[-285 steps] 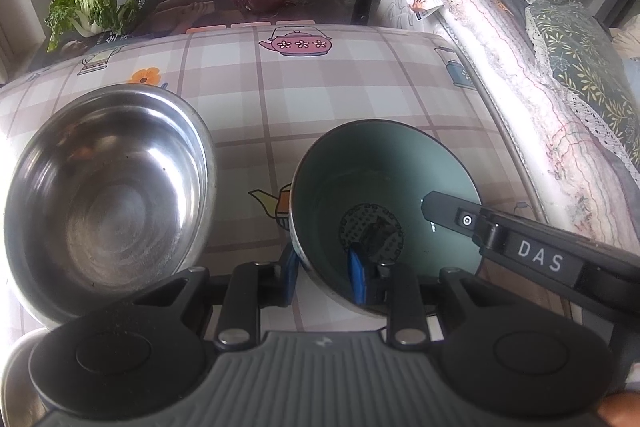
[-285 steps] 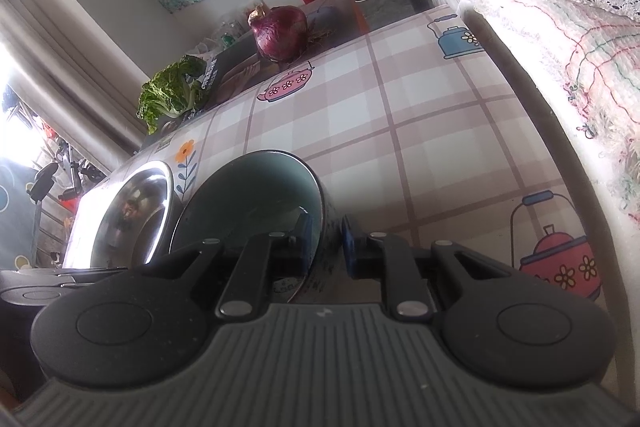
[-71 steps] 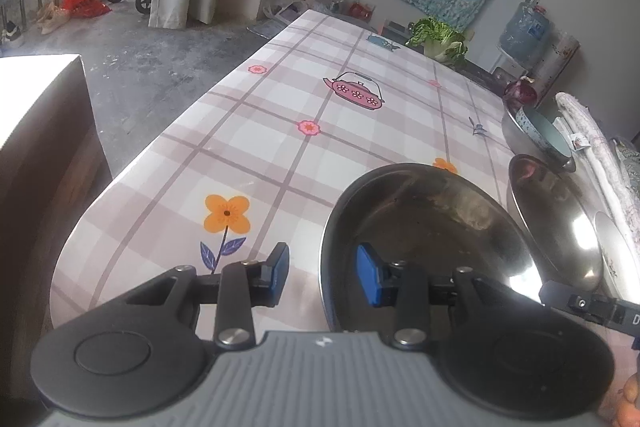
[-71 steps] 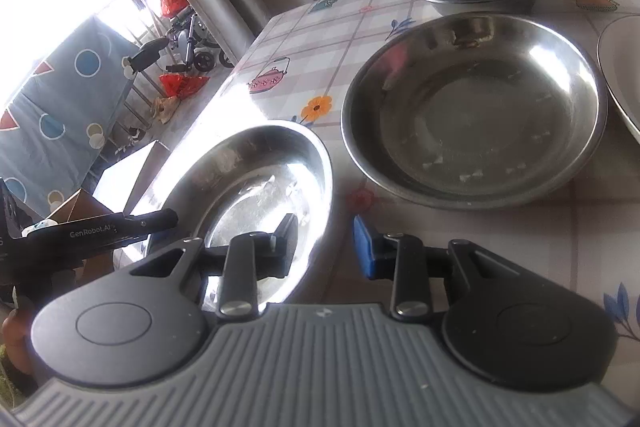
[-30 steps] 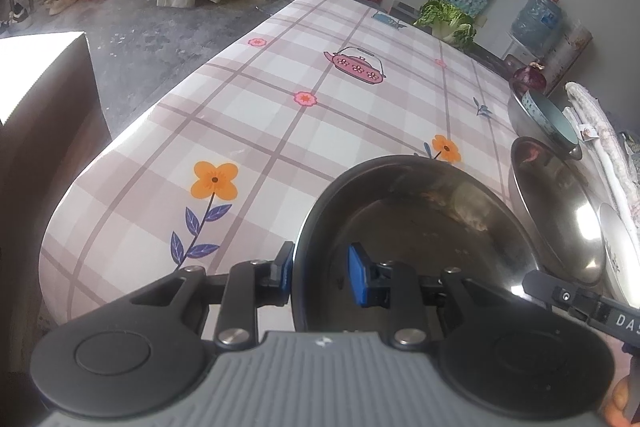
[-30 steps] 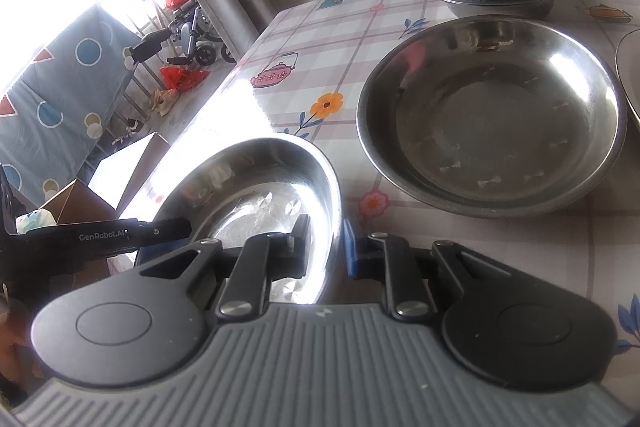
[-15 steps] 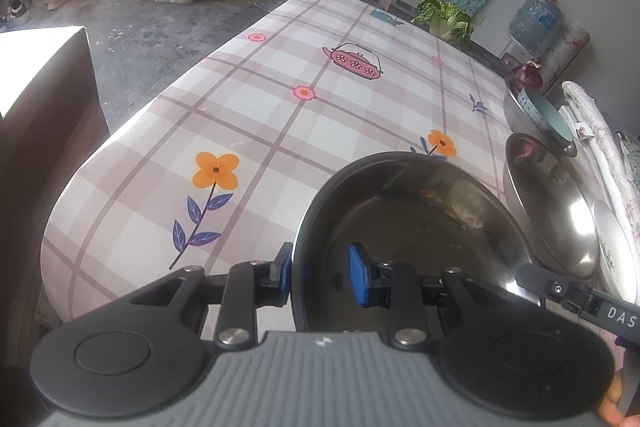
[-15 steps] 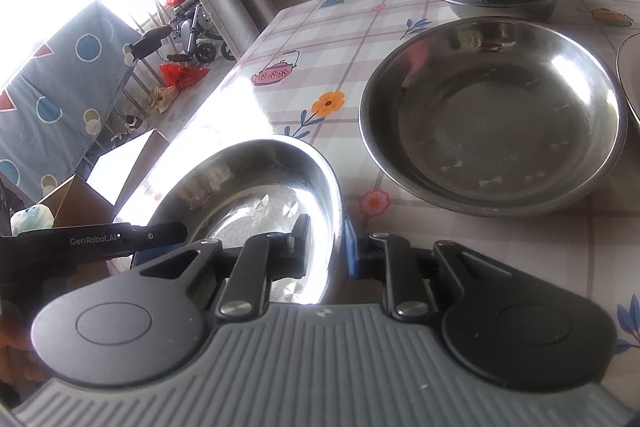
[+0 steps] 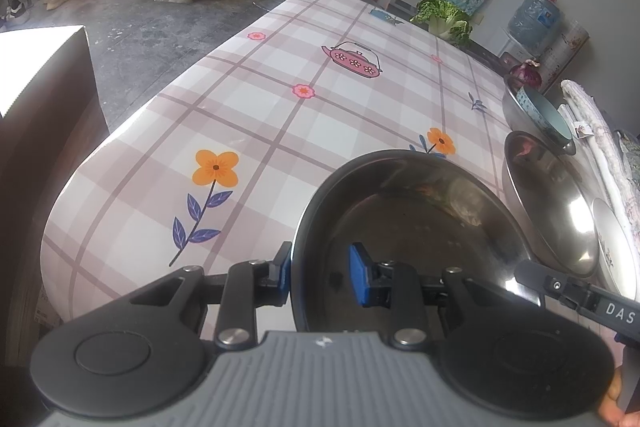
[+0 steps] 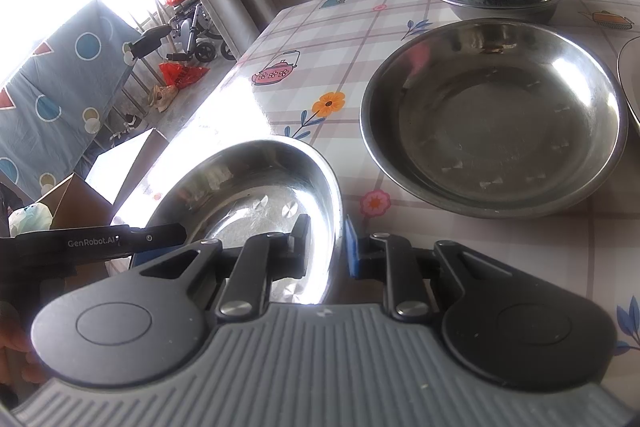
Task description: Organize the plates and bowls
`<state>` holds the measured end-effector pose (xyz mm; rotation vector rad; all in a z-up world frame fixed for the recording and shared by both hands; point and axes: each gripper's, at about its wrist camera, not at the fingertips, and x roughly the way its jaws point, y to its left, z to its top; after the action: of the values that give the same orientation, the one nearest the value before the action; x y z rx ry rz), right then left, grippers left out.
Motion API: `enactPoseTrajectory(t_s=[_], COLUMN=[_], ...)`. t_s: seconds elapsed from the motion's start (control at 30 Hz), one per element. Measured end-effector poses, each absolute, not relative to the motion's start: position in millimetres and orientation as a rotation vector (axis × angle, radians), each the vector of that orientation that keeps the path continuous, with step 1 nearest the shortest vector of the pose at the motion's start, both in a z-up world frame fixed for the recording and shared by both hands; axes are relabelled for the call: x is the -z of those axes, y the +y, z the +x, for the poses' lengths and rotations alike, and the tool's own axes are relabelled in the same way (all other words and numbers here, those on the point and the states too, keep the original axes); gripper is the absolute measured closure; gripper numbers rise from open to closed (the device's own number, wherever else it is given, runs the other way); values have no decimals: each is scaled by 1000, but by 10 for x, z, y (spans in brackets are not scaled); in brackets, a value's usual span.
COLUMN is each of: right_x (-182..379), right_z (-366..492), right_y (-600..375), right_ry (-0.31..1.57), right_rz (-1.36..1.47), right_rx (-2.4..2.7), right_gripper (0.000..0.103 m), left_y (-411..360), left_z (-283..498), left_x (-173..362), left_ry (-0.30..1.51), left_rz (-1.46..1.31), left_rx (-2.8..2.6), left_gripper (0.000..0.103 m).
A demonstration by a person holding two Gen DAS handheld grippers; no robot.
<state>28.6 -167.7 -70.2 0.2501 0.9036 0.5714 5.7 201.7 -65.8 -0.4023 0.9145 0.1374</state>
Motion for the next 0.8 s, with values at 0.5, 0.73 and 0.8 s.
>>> enactPoseTrajectory(t_s=[0.5,0.73,0.8], right_x=[704,704,703], right_z=[287,286,286], right_y=[-1678,-1678,-1678], right_ry=[903,903,903], right_rz=[249,249,249], right_rx=[-571,-571,-571], right_gripper=[85,85,85], left_y=[2001,1998,1997], left_z=[55,53,51], left_x=[663,665,665], left_ry=[916,915,915], left_rz=[-401,-401,-402], left_rx=[-136,-136,-136], left_gripper=[72,71,71])
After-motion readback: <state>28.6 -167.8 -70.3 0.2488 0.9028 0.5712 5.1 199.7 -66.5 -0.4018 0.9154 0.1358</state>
